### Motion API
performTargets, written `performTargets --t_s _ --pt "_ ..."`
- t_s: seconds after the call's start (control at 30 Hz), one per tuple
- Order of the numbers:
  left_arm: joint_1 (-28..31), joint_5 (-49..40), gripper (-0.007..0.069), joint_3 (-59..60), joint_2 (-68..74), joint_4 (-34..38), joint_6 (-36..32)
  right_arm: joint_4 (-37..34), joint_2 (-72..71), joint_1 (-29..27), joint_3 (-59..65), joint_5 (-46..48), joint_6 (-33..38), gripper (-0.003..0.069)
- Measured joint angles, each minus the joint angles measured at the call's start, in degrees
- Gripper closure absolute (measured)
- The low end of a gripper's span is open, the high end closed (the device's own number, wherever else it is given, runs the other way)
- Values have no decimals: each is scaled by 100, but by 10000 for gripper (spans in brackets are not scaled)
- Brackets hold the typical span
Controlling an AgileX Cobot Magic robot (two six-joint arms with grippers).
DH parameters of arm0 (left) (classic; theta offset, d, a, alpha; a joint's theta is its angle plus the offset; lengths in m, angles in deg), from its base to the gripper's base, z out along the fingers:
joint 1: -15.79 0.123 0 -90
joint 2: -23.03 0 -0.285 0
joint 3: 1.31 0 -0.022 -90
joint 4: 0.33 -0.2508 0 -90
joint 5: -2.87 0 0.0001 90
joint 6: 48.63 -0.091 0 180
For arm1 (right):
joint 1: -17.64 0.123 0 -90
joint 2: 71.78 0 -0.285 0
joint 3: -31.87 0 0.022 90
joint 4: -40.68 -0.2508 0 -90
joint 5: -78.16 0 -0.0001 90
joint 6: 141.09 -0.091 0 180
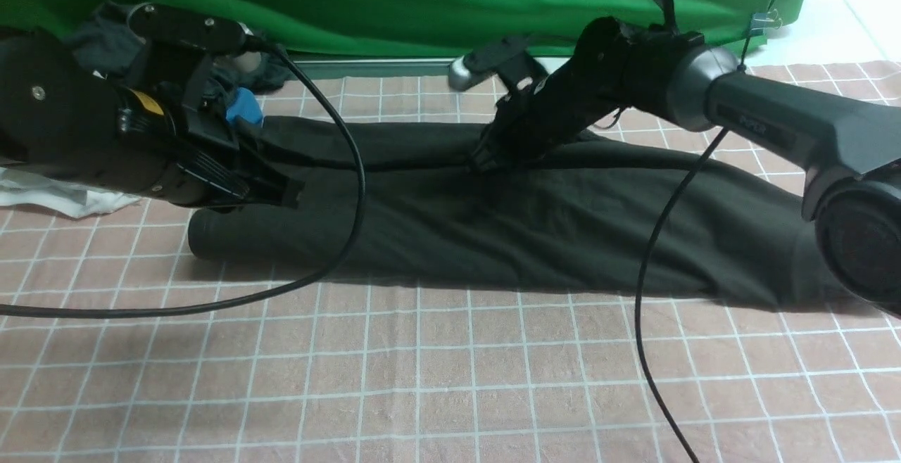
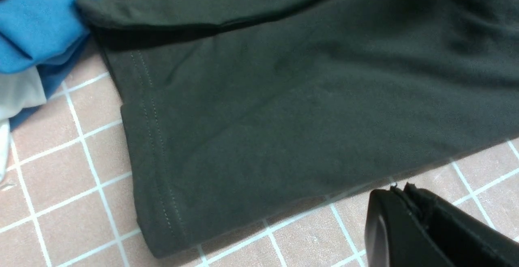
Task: Fold a long-sleeved shirt over a pink coffee tablecloth.
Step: 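Pull the folded dark garment lengthwise by its ends to straighten it flat on the table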
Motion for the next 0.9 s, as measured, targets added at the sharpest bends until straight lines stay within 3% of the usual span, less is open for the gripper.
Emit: performTargets --t_s 0.2,0.3,0.43,0.63,0.7,0.8,0.9 --pt "0 -5 609 0 0 93 -97 13 138 -370 0 -1519 -29 630" --pt "0 -58 609 0 0 104 -304 13 139 -715 -20 -2041 -216 581" --pt "0 -85 609 0 0 104 -372 66 -214 -1089 -24 -1396 -341 537" --pt "-7 -209 609 6 -59 476 -557 1103 -1717 -1487 598 211 -748 535" --pt "-191 -237 609 12 -254 762 -862 1722 -2679 -1748 1636 599 -1275 533" --pt "-513 -242 609 12 -543 893 -965 2025 -3361 -2105 2565 723 -1757 524" --pt "-1066 -242 609 12 -929 953 -1032 2178 -3907 -2692 3608 937 -2416 454"
